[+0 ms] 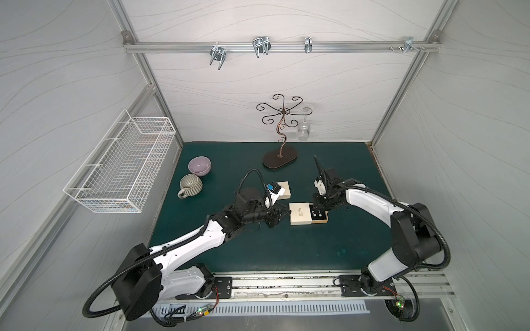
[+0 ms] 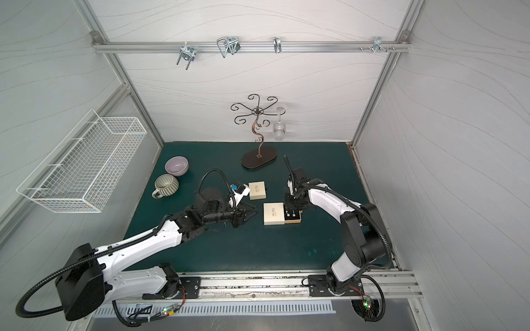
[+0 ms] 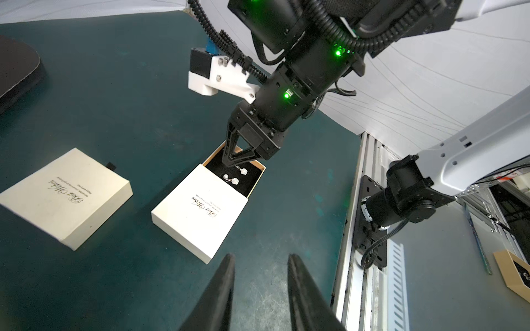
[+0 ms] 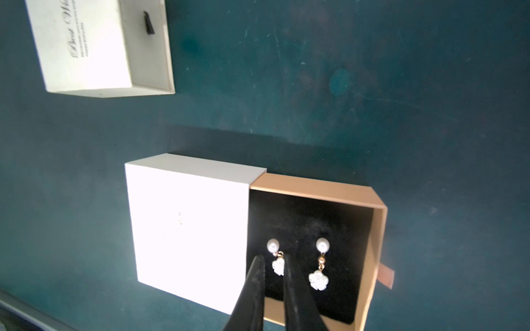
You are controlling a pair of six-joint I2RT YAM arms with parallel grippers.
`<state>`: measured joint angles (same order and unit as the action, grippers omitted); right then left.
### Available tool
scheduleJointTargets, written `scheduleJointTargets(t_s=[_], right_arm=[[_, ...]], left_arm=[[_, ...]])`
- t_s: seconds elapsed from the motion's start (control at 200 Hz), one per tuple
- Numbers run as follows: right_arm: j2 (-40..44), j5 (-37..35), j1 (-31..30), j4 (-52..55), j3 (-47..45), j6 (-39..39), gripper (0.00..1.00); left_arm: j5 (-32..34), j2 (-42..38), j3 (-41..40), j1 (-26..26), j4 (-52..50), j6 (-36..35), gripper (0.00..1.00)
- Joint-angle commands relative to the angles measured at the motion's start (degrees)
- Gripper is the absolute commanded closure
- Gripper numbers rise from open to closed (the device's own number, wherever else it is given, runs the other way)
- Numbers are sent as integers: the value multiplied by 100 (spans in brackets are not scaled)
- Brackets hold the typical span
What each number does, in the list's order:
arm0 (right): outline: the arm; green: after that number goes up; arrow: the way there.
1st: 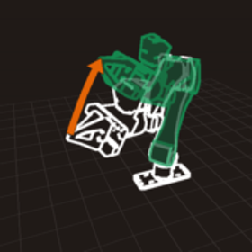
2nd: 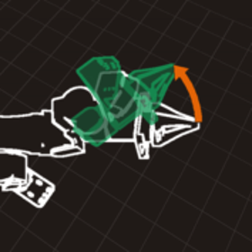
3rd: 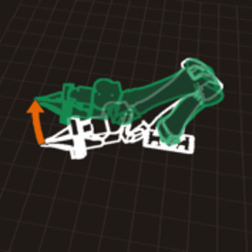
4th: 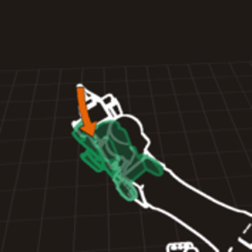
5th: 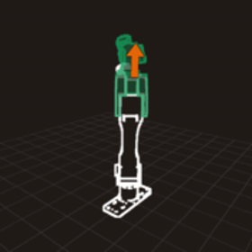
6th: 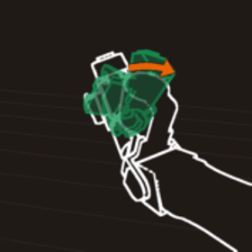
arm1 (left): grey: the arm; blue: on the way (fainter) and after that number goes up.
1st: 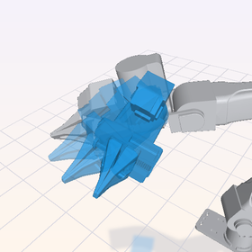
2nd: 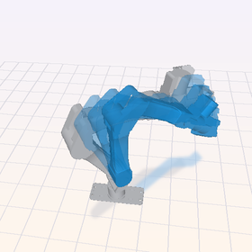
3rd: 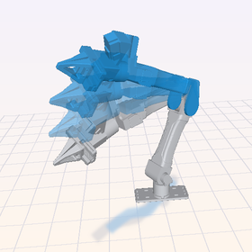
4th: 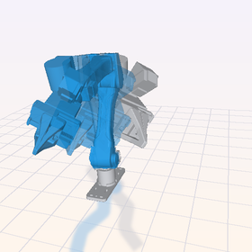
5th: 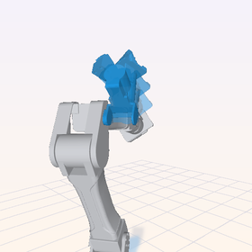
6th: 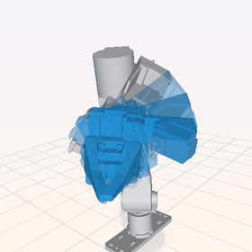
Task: Place the earrings into the drawer-style jewelry box
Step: Insert the earring into the inner lining, then close the drawer of the jewelry box.
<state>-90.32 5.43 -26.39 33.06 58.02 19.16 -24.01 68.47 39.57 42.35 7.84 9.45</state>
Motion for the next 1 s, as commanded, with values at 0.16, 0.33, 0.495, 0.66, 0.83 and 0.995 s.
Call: scheduleJointTargets(t_s=[0.16, 0.33, 0.495, 0.66, 0.83, 0.995], right_arm=[[809, -47, 604, -290, -564, 537, 57], [1122, 637, 1181, -714, -1102, 794, 45], [976, 1182, 1381, -1002, -1336, 895, 41], [718, 1562, 1408, -1308, -1459, 1019, 38], [456, 1829, 1403, -1559, -1504, 1123, 37], [274, 2180, 1379, -1867, -1535, 1248, 37]], left_arm=[[1006, 834, 564, -60, -53, 987, 57], [1658, 1731, 924, -92, -355, 2081, 38], [1613, 2662, 1392, -100, -553, 2605, 24], [1217, 3342, 1821, -82, -485, 2818, 19], [998, 3749, 2038, 2, -325, 2962, 22], [865, 3954, 2182, 76, -208, 3035, 27]])
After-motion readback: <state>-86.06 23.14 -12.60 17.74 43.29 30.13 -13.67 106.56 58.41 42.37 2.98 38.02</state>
